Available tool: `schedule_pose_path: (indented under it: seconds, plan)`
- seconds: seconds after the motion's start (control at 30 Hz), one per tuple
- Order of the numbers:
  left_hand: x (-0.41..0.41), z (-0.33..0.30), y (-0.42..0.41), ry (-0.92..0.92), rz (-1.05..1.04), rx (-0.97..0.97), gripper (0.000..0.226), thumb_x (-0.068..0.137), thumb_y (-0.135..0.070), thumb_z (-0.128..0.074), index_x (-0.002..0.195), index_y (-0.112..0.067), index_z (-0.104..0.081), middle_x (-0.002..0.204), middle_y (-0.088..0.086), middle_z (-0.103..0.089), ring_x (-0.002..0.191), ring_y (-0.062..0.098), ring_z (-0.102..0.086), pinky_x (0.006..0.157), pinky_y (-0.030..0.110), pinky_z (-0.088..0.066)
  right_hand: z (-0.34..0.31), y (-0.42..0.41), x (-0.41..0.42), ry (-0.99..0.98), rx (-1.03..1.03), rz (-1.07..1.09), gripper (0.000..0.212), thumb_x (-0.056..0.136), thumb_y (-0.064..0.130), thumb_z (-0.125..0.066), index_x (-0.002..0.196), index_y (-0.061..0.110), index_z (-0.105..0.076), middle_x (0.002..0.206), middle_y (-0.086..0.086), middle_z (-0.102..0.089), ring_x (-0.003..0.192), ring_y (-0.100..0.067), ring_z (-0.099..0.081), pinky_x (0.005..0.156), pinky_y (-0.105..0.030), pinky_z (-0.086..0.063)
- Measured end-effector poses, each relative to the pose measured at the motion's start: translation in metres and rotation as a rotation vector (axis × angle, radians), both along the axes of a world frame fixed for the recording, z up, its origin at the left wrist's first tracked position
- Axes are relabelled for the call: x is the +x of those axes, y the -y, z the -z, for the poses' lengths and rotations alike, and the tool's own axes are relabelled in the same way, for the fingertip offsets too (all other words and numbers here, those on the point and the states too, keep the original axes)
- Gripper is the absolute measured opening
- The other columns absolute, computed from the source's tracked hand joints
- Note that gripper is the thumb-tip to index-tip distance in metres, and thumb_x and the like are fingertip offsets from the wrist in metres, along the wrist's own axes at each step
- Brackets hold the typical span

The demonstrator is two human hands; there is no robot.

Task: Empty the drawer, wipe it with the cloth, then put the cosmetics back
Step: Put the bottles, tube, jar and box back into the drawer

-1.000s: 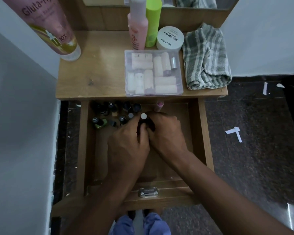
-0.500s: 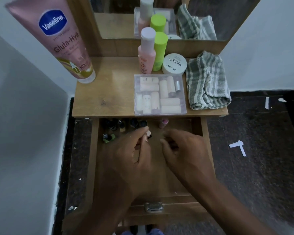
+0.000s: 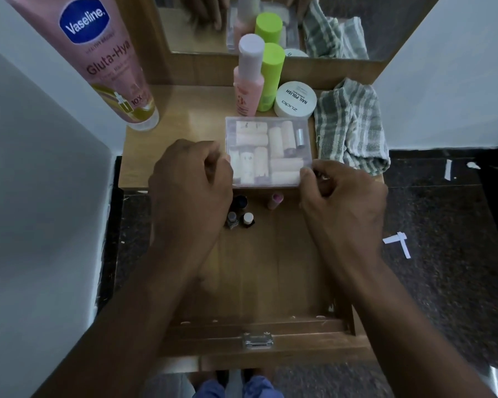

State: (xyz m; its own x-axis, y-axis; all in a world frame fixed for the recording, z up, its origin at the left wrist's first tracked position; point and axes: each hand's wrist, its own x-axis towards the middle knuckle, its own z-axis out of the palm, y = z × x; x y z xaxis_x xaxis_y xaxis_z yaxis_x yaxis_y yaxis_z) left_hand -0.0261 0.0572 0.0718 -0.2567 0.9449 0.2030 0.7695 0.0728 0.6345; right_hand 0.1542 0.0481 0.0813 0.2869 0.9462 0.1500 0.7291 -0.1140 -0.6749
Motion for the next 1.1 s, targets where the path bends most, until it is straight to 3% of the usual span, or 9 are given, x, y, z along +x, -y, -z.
schedule_pose_path:
  seconds: [0.13,0.23,0.33,0.47,0.57,0.63,0.8,0.93,1.1]
  plan:
    - [0.002,-0.001,-0.006,-0.011,0.019,-0.047,0.027,0.099,-0.029,-0.056,0.109,-0.018,-0.079,0.097,0.000,-0.074,0.087,0.017,-0.067,0.076,0.044,-0.057,0.005,-0.006,0.001,-0.044,-0.070,-0.009,0.028,0.096,0.037,-0.061,0.093,0.015,-0.078,0.063,0.001,-0.071,0.060,-0.017,-0.071,0.066,-0.035,-0.060]
    - [0.007,0.001,-0.007,-0.053,0.037,-0.094,0.028,0.101,-0.028,-0.053,0.116,-0.019,-0.075,0.102,0.001,-0.070,0.091,0.018,-0.064,0.078,0.042,-0.055,0.003,-0.005,-0.004,-0.046,-0.068,-0.005,0.028,0.096,0.032,-0.064,0.081,0.012,-0.076,0.053,0.012,-0.062,0.055,-0.004,-0.064,0.058,-0.019,-0.053]
    - [0.005,0.003,-0.001,-0.043,0.031,-0.110,0.027,0.101,-0.025,-0.055,0.120,-0.017,-0.072,0.104,0.001,-0.067,0.094,0.019,-0.062,0.075,0.033,-0.048,0.004,0.002,-0.008,-0.013,-0.049,0.006,0.032,0.094,0.031,-0.066,0.073,0.009,-0.074,0.054,0.004,-0.063,0.052,-0.013,-0.059,0.056,-0.034,-0.051]
    - [-0.002,-0.004,0.021,0.026,0.003,-0.099,0.029,0.100,-0.021,-0.058,0.126,-0.016,-0.070,0.112,0.000,-0.069,0.103,0.014,-0.061,0.080,0.019,-0.039,0.002,0.020,-0.010,-0.031,-0.018,0.005,0.025,0.094,0.032,-0.071,0.082,0.012,-0.080,0.070,0.003,-0.075,0.062,-0.012,-0.069,0.063,-0.036,-0.058]
    - [-0.006,-0.011,0.044,0.111,-0.024,-0.081,0.035,0.099,-0.019,-0.063,0.134,-0.017,-0.068,0.122,-0.003,-0.069,0.109,0.012,-0.064,0.090,0.021,-0.046,-0.002,0.037,-0.010,-0.215,-0.084,-0.011,0.007,0.092,0.026,-0.077,0.092,0.021,-0.083,0.078,0.013,-0.076,0.071,0.001,-0.072,0.070,-0.025,-0.062]
    - [-0.011,-0.013,0.060,0.178,-0.024,-0.085,0.038,0.098,-0.019,-0.065,0.135,-0.020,-0.067,0.121,-0.005,-0.070,0.106,0.010,-0.066,0.091,0.025,-0.053,-0.001,0.049,-0.007,-0.399,-0.172,0.000,0.004,0.088,0.021,-0.082,0.092,0.022,-0.081,0.081,0.008,-0.078,0.077,-0.005,-0.076,0.073,-0.032,-0.065]
    - [-0.026,-0.014,0.099,0.280,0.024,-0.167,0.039,0.094,-0.017,-0.070,0.131,-0.031,-0.068,0.114,-0.017,-0.068,0.104,0.000,-0.065,0.085,0.020,-0.051,-0.003,0.071,0.008,-0.708,-0.434,-0.082,0.029,0.082,0.007,-0.084,0.108,0.017,-0.077,0.091,-0.008,-0.079,0.087,-0.024,-0.078,0.081,-0.043,-0.065]
    - [-0.035,-0.005,0.127,0.257,0.004,-0.287,0.042,0.090,-0.017,-0.075,0.126,-0.036,-0.066,0.105,-0.023,-0.066,0.096,-0.007,-0.064,0.079,0.008,-0.049,0.000,0.082,0.011,-0.628,-0.639,-0.226,0.040,0.080,0.004,-0.083,0.116,0.019,-0.074,0.091,-0.008,-0.079,0.085,-0.022,-0.078,0.081,-0.044,-0.065]
    - [-0.039,0.007,0.146,0.263,-0.005,-0.506,0.030,0.092,-0.019,-0.074,0.115,-0.037,-0.067,0.091,-0.027,-0.061,0.086,-0.022,-0.061,0.067,-0.001,-0.047,0.014,0.085,0.008,-0.469,-0.841,-0.320,0.031,0.081,0.003,-0.083,0.103,0.023,-0.075,0.086,-0.002,-0.080,0.080,-0.015,-0.079,0.080,-0.042,-0.065]
